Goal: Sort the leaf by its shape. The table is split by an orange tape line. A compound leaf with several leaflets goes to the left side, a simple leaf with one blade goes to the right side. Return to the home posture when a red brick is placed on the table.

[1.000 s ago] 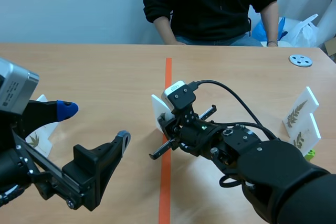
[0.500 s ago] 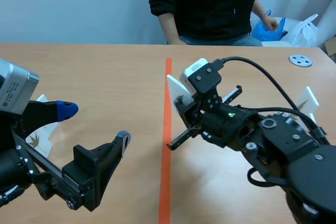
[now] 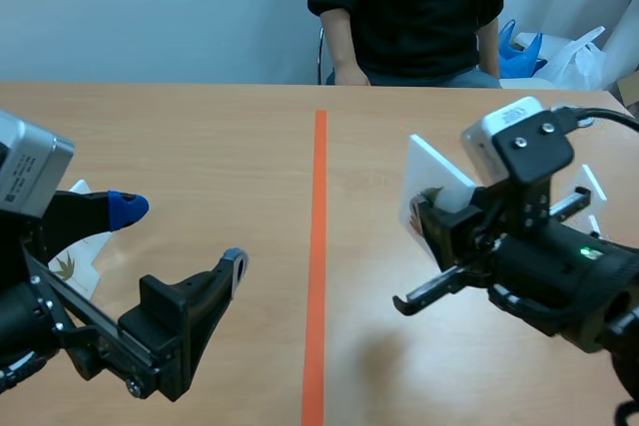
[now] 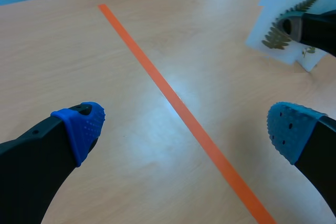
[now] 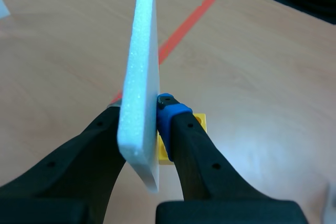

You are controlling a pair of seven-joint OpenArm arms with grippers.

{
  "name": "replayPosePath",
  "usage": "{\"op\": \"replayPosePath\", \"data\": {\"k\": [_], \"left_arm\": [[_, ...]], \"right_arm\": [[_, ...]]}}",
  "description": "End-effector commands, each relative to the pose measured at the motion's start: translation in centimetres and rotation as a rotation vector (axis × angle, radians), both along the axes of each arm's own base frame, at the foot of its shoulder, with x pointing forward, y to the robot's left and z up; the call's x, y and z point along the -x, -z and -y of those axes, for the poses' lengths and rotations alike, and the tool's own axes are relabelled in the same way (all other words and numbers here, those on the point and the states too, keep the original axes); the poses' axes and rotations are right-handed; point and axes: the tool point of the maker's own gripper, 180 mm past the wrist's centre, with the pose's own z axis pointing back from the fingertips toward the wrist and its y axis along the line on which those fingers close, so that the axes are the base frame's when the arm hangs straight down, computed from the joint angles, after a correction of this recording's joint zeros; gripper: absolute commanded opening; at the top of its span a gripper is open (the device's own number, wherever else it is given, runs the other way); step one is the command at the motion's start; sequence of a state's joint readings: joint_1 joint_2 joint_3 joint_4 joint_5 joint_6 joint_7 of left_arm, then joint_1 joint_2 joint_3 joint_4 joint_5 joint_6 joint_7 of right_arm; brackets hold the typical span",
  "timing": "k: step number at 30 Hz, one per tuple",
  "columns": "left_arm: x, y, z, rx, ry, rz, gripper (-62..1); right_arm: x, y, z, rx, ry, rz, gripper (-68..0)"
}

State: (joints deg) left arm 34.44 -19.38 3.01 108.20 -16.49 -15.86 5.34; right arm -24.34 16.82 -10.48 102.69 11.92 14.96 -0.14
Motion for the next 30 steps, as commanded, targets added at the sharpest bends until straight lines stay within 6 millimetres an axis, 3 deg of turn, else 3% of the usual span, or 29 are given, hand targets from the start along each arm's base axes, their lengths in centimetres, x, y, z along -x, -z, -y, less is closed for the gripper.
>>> {"op": "replayPosePath", "data": {"k": [1,10,18,30], "left_arm": [[-0.2,-0.6,-0.1,0.017,-0.008,0.021,1.4],[-0.2,-0.6,-0.1,0.017,-0.008,0.021,1.4],[-0.2,-0.6,-0.1,0.017,-0.008,0.022,1.4],[-0.2,-0.6,-0.1,0.017,-0.008,0.022,1.4]], "right_arm": [[0.0,-1.4,0.6,-0.022,0.022,0.028,-66.0],[2.2,-1.3,6.0,-0.020,0.168,-0.028,-66.0],[2.1,-0.9,9.5,0.005,0.263,-0.032,-66.0],[1.0,3.5,12.1,-0.050,0.366,-0.096,-66.0]]}}
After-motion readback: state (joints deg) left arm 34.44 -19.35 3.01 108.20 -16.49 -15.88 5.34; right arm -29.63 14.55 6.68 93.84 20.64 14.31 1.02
